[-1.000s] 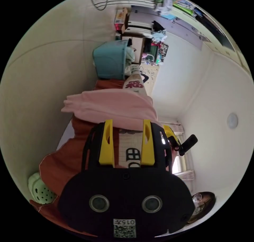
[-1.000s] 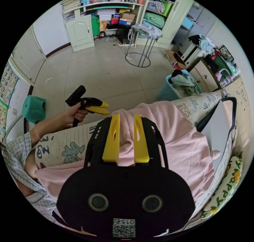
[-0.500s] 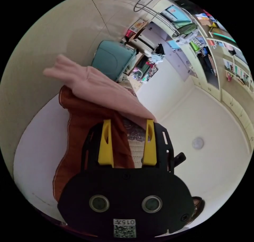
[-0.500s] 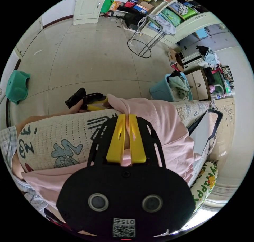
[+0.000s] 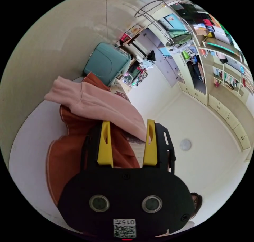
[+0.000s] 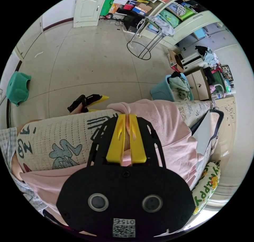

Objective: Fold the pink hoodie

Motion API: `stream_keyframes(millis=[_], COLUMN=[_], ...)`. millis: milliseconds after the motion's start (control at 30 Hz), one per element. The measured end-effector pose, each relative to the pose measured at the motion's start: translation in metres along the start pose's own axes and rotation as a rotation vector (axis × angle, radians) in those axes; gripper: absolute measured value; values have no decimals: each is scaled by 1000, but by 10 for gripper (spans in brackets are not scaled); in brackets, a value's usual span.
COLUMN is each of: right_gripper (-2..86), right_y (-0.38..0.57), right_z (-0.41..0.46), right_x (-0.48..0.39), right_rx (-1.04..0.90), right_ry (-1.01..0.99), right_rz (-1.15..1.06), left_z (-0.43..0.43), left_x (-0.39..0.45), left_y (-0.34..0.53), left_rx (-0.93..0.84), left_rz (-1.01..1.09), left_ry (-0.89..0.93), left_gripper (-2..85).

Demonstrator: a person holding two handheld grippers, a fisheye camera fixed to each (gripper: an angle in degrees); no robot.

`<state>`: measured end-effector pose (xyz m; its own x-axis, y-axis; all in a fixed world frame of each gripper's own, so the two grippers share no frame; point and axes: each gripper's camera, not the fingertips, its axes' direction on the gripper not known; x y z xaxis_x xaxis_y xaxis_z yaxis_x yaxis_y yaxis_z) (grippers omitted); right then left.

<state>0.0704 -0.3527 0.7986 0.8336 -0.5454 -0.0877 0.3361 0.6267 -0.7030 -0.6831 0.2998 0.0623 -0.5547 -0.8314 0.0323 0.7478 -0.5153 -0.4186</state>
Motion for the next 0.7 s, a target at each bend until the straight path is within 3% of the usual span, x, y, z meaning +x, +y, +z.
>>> stream_keyframes(millis=[133, 300, 500, 700], right_gripper=[11, 15, 20, -2], right_y=[2, 10, 49, 150], right_z=[1, -2, -32, -80], right_x=[-9, -12, 3, 51], right_rx=[-10, 3, 106, 270], right_ry=[51, 67, 30, -64], right_rz=[-27, 7, 125, 345], left_z=[20, 6, 20, 158], left_x=[-37, -23, 81, 189], left_y=[12, 42, 100, 266], left_rx=[-47, -9, 87, -127], left_rz=[-20, 193, 595, 1100], left_ry=[16, -125, -290, -509], left_gripper=[108, 19, 4, 2])
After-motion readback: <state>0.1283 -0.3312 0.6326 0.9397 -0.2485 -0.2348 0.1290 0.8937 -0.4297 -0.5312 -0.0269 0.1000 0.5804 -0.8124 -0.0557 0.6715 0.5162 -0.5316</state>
